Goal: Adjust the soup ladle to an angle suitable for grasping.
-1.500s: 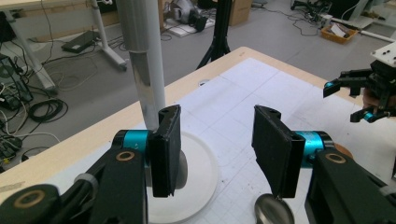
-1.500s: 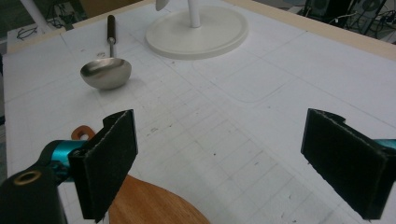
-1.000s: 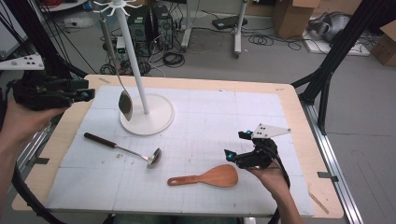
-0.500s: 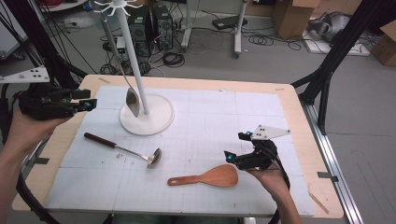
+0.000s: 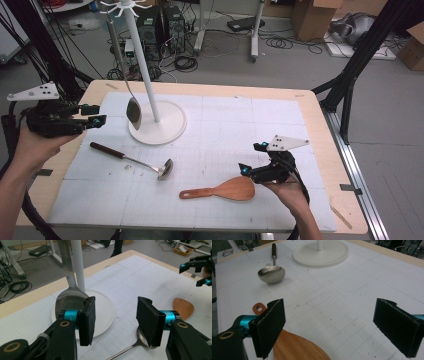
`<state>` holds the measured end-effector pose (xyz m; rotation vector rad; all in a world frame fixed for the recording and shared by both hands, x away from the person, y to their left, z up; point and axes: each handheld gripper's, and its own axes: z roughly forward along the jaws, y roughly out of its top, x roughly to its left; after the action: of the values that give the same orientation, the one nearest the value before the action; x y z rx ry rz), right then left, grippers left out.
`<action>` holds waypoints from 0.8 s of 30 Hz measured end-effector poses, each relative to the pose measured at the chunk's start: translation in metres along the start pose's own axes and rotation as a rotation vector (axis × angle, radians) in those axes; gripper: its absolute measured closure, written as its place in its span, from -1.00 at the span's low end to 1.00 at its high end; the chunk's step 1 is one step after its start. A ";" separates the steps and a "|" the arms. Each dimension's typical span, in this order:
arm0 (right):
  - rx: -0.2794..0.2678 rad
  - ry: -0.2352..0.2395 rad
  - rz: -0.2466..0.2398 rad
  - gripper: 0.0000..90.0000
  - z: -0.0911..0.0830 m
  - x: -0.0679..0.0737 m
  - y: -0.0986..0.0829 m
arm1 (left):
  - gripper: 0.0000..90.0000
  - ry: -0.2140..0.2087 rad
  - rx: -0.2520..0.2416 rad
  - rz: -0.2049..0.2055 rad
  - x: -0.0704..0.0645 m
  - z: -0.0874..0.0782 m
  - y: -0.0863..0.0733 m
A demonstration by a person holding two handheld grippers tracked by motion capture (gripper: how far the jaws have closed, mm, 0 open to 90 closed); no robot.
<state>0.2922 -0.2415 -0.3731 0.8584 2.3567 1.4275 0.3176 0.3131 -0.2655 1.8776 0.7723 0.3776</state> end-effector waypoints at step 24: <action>0.006 0.004 -0.002 -0.78 0.002 0.002 0.000 | 0.11 -0.007 0.020 -0.018 0.000 0.008 -0.026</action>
<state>0.2914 -0.2396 -0.3741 0.8557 2.3658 1.4235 0.3135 0.3146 -0.2928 1.8883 0.7898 0.3533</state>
